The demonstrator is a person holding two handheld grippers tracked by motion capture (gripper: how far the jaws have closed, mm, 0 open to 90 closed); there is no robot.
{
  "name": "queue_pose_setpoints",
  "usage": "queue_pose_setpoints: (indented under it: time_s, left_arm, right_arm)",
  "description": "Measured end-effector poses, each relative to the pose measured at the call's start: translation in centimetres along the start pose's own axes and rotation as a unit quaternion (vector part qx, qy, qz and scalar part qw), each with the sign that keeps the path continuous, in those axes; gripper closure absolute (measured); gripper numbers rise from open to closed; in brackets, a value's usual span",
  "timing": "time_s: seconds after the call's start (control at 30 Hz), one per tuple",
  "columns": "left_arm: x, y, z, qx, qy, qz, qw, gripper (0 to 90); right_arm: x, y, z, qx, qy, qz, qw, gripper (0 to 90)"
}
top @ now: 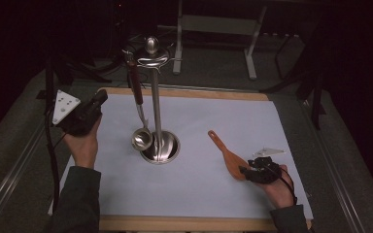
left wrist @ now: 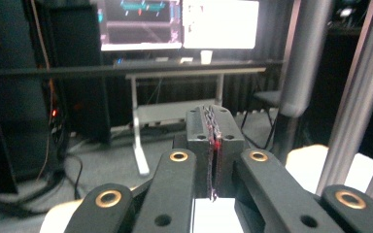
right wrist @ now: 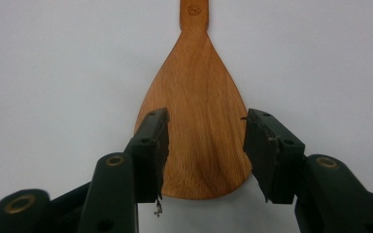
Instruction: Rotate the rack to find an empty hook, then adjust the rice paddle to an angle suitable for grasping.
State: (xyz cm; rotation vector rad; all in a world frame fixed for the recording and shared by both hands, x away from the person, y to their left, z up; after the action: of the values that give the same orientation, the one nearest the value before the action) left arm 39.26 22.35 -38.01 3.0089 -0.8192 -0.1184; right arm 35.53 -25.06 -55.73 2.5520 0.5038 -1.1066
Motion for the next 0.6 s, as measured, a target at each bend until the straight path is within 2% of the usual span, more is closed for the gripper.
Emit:
queue_pose_setpoints:
  time_s: [0.07, 0.1, 0.13, 0.23, 0.27, 0.3, 0.4, 0.43, 0.47, 0.5, 0.53, 0.57, 0.6]
  left_arm:
    - [-0.2, -0.3, 1.3, -0.005, -0.012, -0.001, 0.9999, 87.7]
    - [-0.4, -0.4, 2.7, -0.009, -0.023, 0.000, 0.9997, 87.4]
    - [-0.5, -0.4, 3.4, -0.011, -0.031, 0.001, 0.9995, 87.0]
    - [-0.5, -0.4, 4.3, -0.013, -0.040, 0.003, 0.9991, 86.3]
    - [-0.7, -0.2, 6.4, -0.019, -0.059, 0.006, 0.9980, 85.4]
    - [-0.7, -0.2, 6.4, -0.019, -0.059, 0.006, 0.9980, 85.1]
    - [-0.9, 0.1, 8.9, -0.030, -0.078, 0.012, 0.9964, 84.5]
    - [-1.0, 0.3, 9.7, -0.034, -0.085, 0.014, 0.9957, 83.7]
    - [-1.3, 0.6, 11.5, -0.036, -0.104, 0.017, 0.9938, 83.3]
    - [-1.3, 0.6, 11.5, -0.036, -0.104, 0.017, 0.9938, 83.0]
    - [-1.6, 1.0, 13.2, -0.035, -0.124, 0.021, 0.9914, 82.4]
    - [-1.6, 1.0, 13.2, -0.035, -0.124, 0.021, 0.9914, 81.8]
    - [-1.8, 1.3, 14.7, -0.035, -0.144, 0.025, 0.9886, 81.4]
  right_arm:
    - [0.1, 0.0, 0.0, -0.002, 0.001, 0.000, 1.0000, 51.5]
    - [0.1, 0.0, 0.0, -0.004, 0.001, 0.001, 1.0000, 51.5]
    - [0.1, -0.1, -0.1, -0.003, 0.000, 0.000, 1.0000, 51.5]
    - [0.1, -0.1, -0.1, -0.002, 0.000, 0.001, 1.0000, 51.5]
    - [0.0, -0.2, -0.3, -0.006, 0.002, 0.002, 1.0000, 51.5]
    - [0.0, -0.2, -0.3, -0.006, 0.002, 0.002, 1.0000, 51.5]
    - [0.0, -0.3, -0.6, -0.011, 0.004, 0.001, 0.9999, 51.5]
    - [0.0, -0.4, -0.7, -0.010, 0.004, 0.001, 0.9999, 51.6]
    - [0.1, -0.5, -0.9, -0.014, 0.006, 0.001, 0.9999, 51.7]
    - [0.1, -0.5, -0.9, -0.014, 0.006, 0.001, 0.9999, 51.7]
    - [0.3, -0.8, -1.2, -0.014, 0.007, 0.001, 0.9999, 51.9]
    - [0.3, -0.8, -1.2, -0.014, 0.007, 0.001, 0.9999, 51.9]
    - [0.7, -1.0, -1.5, -0.018, 0.007, 0.002, 0.9998, 52.1]
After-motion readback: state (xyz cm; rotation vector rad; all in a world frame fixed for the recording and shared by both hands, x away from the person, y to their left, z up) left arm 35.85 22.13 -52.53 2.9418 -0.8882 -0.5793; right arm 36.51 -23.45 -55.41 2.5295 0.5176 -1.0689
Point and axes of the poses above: each handheld gripper's, and its own axes: x roughly forward along the jaws, z roughly out of its underside, y roughly to its right, the point moved 8 cm from there along x, roughly forward along the jaws, and after that the axes turned 11 degrees about z, right-handed, at the moved point
